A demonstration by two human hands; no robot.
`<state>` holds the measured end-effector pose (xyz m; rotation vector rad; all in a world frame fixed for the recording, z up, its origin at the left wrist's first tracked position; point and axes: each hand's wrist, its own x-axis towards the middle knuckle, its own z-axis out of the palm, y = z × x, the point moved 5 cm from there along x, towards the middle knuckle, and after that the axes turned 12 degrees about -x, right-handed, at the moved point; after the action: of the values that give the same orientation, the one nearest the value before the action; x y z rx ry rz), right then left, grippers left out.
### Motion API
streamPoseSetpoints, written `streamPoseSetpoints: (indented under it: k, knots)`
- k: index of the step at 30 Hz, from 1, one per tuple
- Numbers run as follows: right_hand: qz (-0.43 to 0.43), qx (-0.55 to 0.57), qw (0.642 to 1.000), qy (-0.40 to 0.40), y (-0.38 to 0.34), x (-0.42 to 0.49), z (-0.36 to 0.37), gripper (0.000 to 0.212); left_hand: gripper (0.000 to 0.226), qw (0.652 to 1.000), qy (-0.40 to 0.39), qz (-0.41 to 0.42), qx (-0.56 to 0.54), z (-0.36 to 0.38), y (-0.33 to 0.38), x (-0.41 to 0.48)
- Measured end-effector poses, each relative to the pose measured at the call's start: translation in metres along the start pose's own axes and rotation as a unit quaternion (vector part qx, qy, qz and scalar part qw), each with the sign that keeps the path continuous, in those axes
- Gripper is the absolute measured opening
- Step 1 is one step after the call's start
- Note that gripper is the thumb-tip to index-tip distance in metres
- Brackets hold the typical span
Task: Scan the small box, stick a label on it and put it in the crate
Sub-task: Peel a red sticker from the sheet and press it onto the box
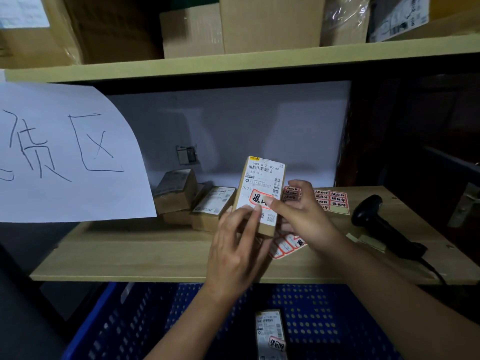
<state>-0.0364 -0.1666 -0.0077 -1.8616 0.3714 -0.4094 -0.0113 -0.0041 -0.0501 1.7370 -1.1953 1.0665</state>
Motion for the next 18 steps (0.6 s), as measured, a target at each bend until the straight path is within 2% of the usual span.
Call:
streamPoseSetpoints:
  k: [3, 8, 13, 18]
  knots:
    - [-0.021, 0.043, 0.999, -0.002, -0.003, 0.000, 0.000, 0.067, 0.062, 0.998, -0.032, -0.015, 0.042, 0.000, -0.002, 0.003]
    - [-0.018, 0.046, 0.999, -0.010, -0.006, 0.000, -0.004, 0.063, 0.075, 0.994, -0.093, -0.020, 0.057, 0.002, -0.007, 0.011]
    - [-0.011, 0.076, 0.997, 0.002, -0.009, -0.008, -0.009, 0.057, 0.078, 0.995, -0.086, -0.015, 0.050, -0.002, -0.008, 0.013]
    - [-0.001, 0.063, 0.998, 0.021, -0.006, -0.007, -0.011, 0.060, 0.076, 0.996, -0.078, -0.004, 0.044, 0.001, -0.004, 0.012]
